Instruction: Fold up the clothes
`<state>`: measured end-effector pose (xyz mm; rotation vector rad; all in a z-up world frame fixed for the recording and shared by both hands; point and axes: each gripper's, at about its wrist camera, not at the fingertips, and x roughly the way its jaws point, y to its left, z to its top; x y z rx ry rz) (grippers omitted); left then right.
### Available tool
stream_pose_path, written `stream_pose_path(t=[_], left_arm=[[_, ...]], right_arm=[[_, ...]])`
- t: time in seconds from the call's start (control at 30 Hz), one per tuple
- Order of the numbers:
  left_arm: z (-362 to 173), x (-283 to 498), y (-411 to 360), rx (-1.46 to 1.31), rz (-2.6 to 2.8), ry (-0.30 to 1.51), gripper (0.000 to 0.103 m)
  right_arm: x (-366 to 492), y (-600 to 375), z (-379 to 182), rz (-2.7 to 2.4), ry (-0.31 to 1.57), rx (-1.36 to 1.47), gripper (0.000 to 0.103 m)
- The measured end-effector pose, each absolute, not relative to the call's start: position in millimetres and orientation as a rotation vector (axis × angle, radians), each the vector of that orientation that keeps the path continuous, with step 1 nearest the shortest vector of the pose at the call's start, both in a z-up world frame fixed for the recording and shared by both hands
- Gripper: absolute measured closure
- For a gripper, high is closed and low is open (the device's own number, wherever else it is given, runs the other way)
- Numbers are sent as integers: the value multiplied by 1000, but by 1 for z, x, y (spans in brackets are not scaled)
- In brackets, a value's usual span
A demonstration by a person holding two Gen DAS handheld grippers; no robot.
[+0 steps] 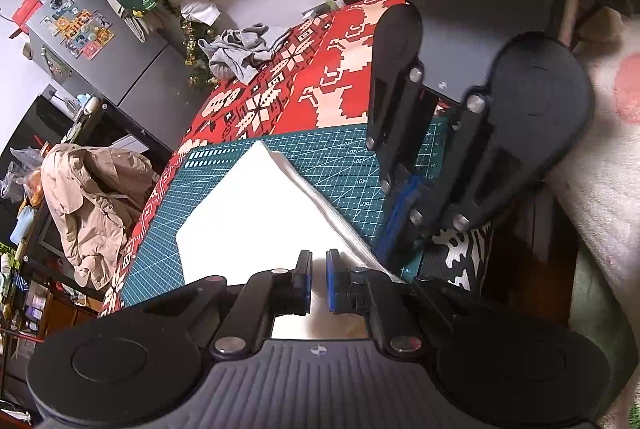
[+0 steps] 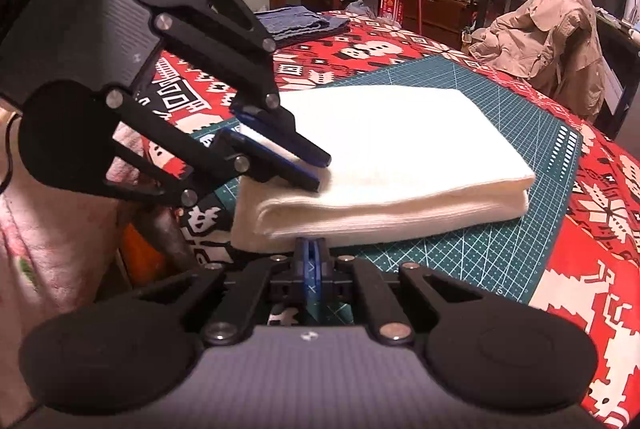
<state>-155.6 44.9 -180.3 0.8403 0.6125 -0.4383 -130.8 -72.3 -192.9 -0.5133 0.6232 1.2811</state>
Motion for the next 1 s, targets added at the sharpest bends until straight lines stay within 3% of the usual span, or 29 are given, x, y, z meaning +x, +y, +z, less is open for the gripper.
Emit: stream_pose_path(t=[1.0], left_arm=[[-181,-156,51,849,-444,612,94]], right_arm=[[-127,-73,-192,1349,616,-506,100]])
